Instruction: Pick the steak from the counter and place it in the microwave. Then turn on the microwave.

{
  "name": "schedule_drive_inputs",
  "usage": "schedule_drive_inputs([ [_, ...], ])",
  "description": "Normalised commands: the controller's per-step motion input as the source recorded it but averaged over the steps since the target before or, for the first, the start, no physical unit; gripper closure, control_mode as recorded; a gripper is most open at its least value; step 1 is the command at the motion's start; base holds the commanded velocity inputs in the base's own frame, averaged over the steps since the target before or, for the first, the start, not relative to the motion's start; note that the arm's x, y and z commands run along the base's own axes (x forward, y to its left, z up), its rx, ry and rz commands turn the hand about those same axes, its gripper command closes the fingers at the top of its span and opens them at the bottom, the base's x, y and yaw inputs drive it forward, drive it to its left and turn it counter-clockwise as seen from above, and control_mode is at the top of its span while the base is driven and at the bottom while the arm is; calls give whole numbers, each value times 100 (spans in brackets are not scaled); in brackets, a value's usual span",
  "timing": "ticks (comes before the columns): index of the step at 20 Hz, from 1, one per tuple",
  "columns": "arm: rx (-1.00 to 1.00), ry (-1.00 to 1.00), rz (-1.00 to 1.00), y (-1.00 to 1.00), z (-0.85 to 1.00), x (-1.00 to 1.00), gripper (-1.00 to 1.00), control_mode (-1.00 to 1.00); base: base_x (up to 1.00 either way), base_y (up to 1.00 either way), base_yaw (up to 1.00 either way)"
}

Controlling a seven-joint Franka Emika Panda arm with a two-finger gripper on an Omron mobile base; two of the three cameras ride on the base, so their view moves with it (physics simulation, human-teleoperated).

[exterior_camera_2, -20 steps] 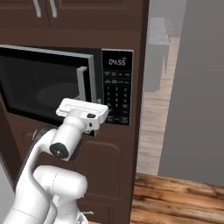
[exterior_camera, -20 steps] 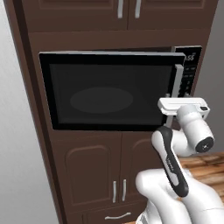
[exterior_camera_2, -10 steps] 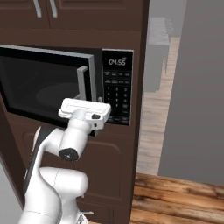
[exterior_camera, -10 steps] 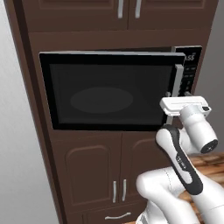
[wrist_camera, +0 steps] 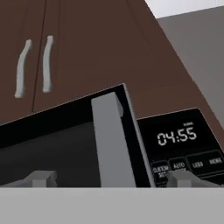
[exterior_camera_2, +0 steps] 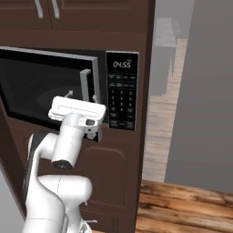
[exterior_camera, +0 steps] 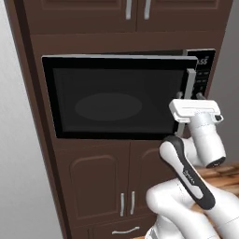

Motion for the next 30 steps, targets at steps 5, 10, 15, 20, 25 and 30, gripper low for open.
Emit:
schedule_drive_inputs([
  [5, 0, 2, 7, -19, 20, -94, -100, -100, 0, 0, 0],
  [10, 0, 9, 1, -28, 38, -79, -100, -100, 0, 0, 0],
  [15, 0, 25, 0, -17, 63, -47, -100, -100, 0, 0, 0],
  [20, 0, 27, 0, -30, 49, -44, -100, -100, 0, 0, 0],
  [25, 0, 8, 18, -63, 0, -25, -100, -100, 0, 0, 0],
  [30, 0, 6, 31, -59, -9, 0, -100, -100, 0, 0, 0],
])
